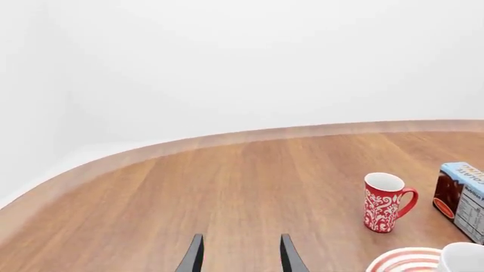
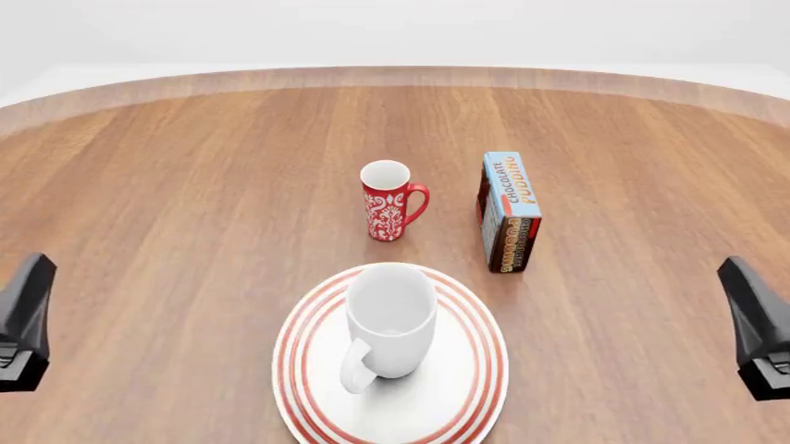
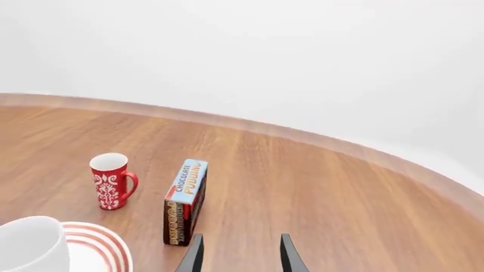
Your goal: Pick up the white mug and put it on the plate, and put the chocolate pudding to the right of the plate.
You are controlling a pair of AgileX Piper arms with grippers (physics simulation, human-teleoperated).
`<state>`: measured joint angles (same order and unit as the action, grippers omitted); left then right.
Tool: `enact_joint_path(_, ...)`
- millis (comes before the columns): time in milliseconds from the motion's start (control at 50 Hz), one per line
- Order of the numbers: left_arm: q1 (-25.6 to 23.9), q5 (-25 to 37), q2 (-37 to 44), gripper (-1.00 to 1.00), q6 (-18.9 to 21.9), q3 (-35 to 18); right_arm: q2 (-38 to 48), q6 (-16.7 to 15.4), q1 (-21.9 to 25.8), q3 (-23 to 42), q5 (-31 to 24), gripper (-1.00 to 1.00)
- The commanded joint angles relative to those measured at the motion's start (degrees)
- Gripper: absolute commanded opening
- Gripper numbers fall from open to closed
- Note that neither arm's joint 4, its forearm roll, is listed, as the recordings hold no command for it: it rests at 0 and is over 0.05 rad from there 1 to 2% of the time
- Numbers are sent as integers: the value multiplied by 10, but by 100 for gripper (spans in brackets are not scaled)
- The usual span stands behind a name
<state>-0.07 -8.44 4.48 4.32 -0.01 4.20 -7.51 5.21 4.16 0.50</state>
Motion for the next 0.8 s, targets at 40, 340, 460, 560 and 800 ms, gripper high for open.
enact_joint_path(40,-5,0,1,100,0,0,63,-20,25,25,38,100)
enact_joint_path(340,-8,0,0,100,-5,0,160,-35,63,49,108,100)
enact_joint_path(460,-8,0,0,100,-5,0,189,-45,77,62,126,100)
enact_joint_path(560,-9,4,-5,100,-5,0,215,-49,83,72,141,100)
enact_joint_path(800,-11,5,-7,100,-8,0,279,-69,100,96,178,100)
